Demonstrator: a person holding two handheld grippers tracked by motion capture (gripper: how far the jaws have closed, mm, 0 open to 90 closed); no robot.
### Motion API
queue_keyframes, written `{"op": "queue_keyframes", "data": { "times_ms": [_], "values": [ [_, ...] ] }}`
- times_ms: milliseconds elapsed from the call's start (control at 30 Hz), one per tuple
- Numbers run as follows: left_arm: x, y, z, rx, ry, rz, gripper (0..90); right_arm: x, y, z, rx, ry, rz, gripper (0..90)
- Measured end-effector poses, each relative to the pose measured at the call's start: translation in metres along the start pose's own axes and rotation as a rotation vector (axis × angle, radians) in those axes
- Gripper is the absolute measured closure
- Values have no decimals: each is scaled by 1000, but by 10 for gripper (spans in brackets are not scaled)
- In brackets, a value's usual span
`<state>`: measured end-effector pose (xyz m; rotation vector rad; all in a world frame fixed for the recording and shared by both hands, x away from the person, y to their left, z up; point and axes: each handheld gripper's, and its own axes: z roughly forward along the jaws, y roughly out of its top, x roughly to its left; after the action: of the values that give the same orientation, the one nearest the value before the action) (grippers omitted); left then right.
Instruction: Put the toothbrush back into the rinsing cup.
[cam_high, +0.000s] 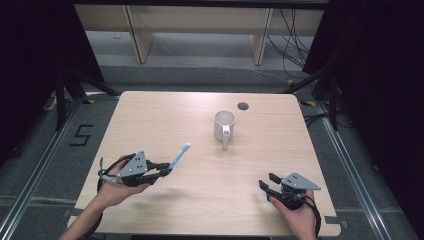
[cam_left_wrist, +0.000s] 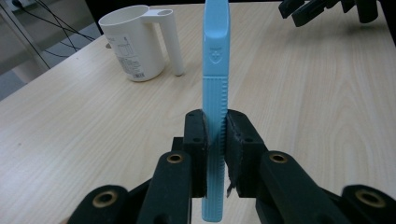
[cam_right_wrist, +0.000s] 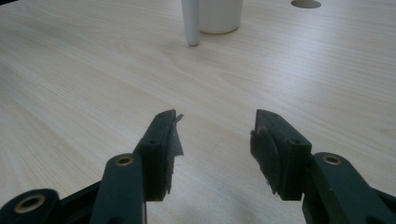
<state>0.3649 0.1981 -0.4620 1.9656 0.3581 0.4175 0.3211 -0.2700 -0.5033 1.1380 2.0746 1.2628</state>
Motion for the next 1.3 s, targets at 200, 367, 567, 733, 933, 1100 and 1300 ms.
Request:
{"op": "queue_keyframes", "data": {
  "times_ms": [200,367,567,733,933,1100,1300],
  "values": [
    [-3,3,4,-54,29,-52,787,1,0,0,-2,-5,-1,505],
    [-4,7,8,-95,55,-74,787,5,1,1,7,13,30,505],
    [-4,6,7,-152,94,-117,787,9,2,5,-10,24,7,506],
    [-5,6,9,-183,96,-143,787,15,6,9,-30,51,30,500],
    [-3,7,17,-203,66,-156,787,19,12,7,-54,45,15,483],
    [-4,8,25,-237,52,-160,787,19,16,6,-75,43,7,481],
    [-4,9,28,-258,66,-169,787,26,22,6,-104,50,31,473]
  ]
}}
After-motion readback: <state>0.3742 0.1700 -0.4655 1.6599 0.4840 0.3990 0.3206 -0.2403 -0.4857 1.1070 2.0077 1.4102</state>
